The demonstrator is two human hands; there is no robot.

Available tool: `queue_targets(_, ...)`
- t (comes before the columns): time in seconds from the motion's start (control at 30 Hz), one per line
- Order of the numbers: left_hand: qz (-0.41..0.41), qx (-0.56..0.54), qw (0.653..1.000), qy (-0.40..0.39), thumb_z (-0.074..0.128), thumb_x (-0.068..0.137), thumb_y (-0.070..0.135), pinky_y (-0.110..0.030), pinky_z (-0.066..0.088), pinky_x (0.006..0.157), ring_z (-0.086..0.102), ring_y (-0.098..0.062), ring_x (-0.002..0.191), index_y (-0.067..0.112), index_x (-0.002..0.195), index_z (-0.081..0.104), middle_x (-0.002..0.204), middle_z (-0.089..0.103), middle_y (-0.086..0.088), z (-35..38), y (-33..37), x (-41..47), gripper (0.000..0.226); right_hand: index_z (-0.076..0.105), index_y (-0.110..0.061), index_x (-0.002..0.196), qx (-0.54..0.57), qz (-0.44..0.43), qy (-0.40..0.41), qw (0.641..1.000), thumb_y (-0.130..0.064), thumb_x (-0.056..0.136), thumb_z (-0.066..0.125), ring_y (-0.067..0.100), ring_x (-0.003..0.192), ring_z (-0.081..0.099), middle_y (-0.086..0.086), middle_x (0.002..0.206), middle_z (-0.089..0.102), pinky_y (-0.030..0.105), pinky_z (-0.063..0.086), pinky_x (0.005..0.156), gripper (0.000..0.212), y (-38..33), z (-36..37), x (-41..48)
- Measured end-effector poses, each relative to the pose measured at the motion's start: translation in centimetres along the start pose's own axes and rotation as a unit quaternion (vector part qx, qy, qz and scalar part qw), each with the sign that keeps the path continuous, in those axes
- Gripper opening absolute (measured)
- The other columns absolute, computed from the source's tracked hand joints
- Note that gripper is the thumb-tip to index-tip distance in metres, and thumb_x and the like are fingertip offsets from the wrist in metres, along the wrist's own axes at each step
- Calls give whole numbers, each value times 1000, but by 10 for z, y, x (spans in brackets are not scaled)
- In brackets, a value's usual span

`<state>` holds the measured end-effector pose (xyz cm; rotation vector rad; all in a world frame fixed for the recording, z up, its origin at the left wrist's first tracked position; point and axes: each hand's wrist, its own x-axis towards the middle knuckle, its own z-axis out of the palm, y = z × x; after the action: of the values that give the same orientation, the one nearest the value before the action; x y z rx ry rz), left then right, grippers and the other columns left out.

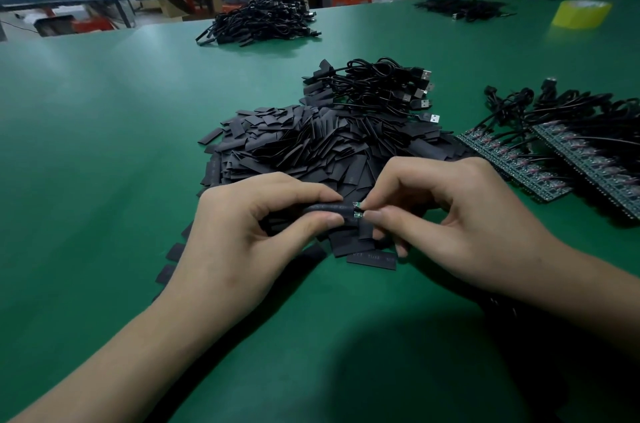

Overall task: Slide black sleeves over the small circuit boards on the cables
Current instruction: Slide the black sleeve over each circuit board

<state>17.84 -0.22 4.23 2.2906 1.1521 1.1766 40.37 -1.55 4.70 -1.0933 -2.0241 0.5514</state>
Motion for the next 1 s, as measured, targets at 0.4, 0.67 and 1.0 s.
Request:
queue_targets(0.4, 27, -2, 1000, 16, 79, 80, 30, -17, 50, 76, 69, -5, 84, 21, 95, 81, 89, 73, 13, 0, 1, 0, 17, 67, -17, 87, 31, -3, 5, 1000, -8, 93, 73, 15, 57, 69, -4, 71, 71, 42, 55, 53, 12, -1, 2, -1)
queue_targets(0.67, 26, -29, 999, -4, 78, 80, 29, -14, 48, 78, 69, -4, 86, 25, 97, 79, 91, 72, 15, 3, 1, 0, 17, 66, -17, 87, 43, 4, 4, 999, -6, 92, 74, 14, 56, 69, -4, 70, 71, 41, 54, 54, 15, -3, 4, -3)
queue_targets(1.0, 29, -27, 997, 62, 79, 80, 27, -14, 45, 76, 64, -11, 86, 31, 99, 76, 94, 67, 7, 3, 1, 1, 20, 62, -6, 95, 278, 133, -50, 950, -18, 95, 61, 26, 57, 68, 17, 77, 74, 28, 54, 55, 13, -5, 3, 4)
